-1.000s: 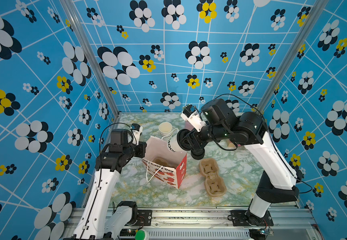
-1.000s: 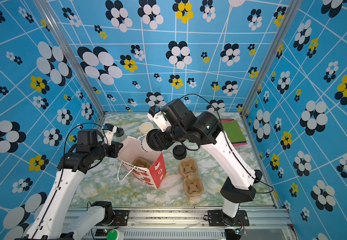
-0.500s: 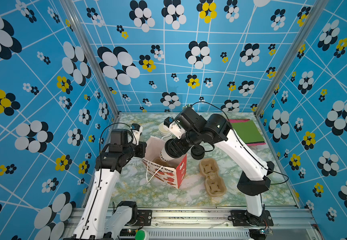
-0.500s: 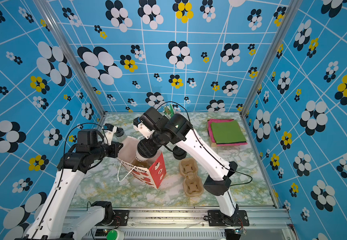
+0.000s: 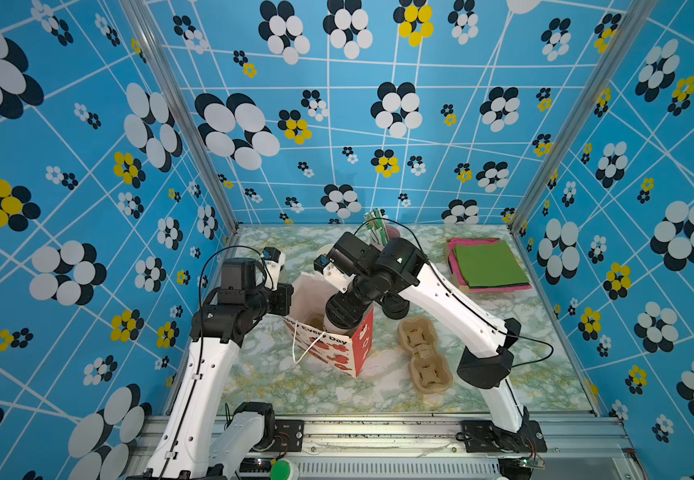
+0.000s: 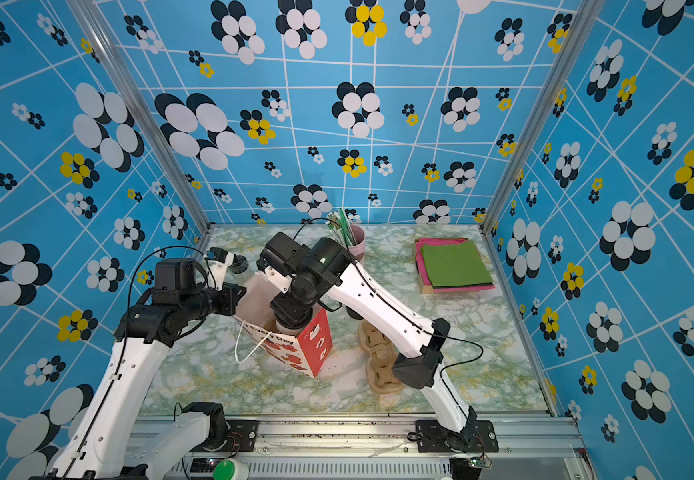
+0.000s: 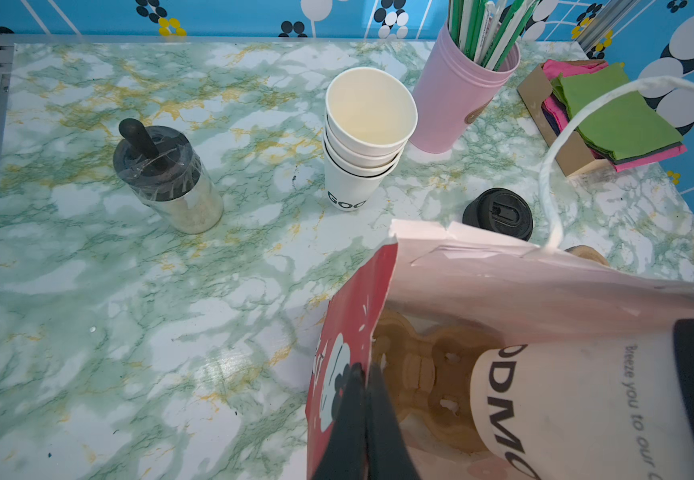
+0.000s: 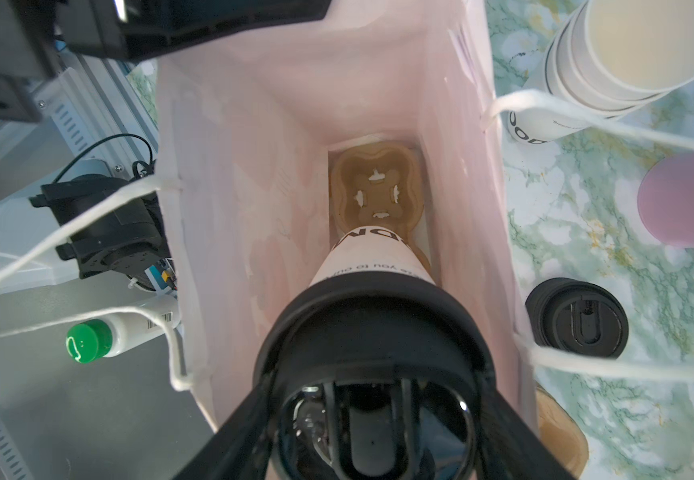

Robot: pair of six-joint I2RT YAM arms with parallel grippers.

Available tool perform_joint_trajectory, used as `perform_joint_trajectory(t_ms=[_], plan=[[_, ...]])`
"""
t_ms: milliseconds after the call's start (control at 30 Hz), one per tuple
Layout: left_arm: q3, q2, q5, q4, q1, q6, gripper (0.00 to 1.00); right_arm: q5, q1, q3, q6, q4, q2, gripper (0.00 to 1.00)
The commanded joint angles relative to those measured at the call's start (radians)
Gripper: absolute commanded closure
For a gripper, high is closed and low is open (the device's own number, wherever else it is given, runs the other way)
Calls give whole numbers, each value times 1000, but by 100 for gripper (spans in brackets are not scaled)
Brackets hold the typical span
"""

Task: Pack the takeout coffee
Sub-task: 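Lower the black-lidded cup into the bag onto the tan carrier with the right gripper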

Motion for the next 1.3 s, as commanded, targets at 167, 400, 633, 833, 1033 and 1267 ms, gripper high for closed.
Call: perform_joint_trajectory(t_ms=[167, 400, 633, 833, 1033, 1267], plan=[[-21, -13, 5, 12, 9, 2, 100, 27, 7, 15, -22, -35, 36, 41], [-25, -16, 3, 12, 10, 3, 100, 27, 7, -13, -31, -37, 88, 42], [-29, -17, 2, 15, 11, 5, 100, 10, 8, -31, -42, -32, 114, 42], [-27, -18, 0, 15, 11, 6, 100, -14, 8, -59, -57, -28, 132, 42], [-28, -16, 0, 15, 9, 7, 100, -30, 8, -76, -70, -25, 151, 41], [-24, -14, 0, 14, 9, 7, 100, -27, 9, -91, -79, -25, 186, 42]])
